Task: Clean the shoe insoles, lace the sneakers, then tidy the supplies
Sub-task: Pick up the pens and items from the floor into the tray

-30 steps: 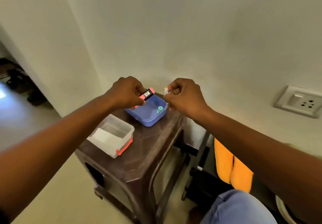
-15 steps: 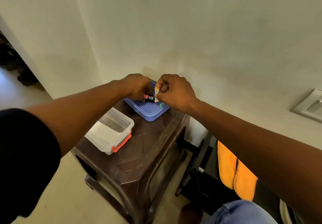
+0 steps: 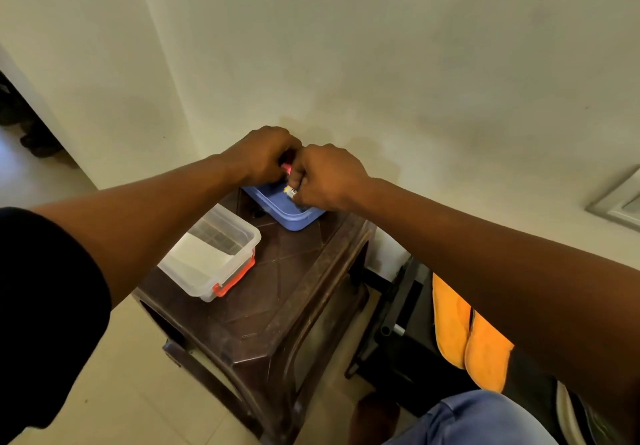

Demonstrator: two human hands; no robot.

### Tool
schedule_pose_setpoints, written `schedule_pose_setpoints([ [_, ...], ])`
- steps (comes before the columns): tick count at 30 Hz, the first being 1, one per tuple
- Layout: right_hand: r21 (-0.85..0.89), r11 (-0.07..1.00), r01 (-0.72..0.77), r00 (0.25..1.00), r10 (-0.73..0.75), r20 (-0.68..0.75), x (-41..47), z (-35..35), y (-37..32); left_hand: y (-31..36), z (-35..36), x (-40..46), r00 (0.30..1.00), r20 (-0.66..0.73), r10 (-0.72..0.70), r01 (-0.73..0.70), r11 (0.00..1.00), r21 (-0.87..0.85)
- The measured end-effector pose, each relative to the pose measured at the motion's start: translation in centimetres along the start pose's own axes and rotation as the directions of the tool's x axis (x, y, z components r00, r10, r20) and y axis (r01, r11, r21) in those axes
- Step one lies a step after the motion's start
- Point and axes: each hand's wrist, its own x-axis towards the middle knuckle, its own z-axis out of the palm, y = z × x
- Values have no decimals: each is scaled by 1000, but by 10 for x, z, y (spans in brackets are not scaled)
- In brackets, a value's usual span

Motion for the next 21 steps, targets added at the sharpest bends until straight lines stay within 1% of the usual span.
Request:
schedule_pose_setpoints([
  [4,-57,992,112,984,-103,144,6,-7,-3,-2,1,1,1000,-7,-6,6,1000,-2],
  [9,-49,979,198,940,-176,292,13,-11,-8,-1,2,1,998,-29,-52,48,991,-125],
  [14,-30,965,260,904,-232,360,23,-11,-12,-6,6,-2,995,-77,-67,51,979,-196],
  [17,12,964,267,892,-252,377,25,-12,-11,-7,7,-2,992,-77,-95,76,972,-221],
  [21,25,961,275,882,-262,391,25,-12,-5,-7,7,-1,991,-67,-116,96,964,-247],
])
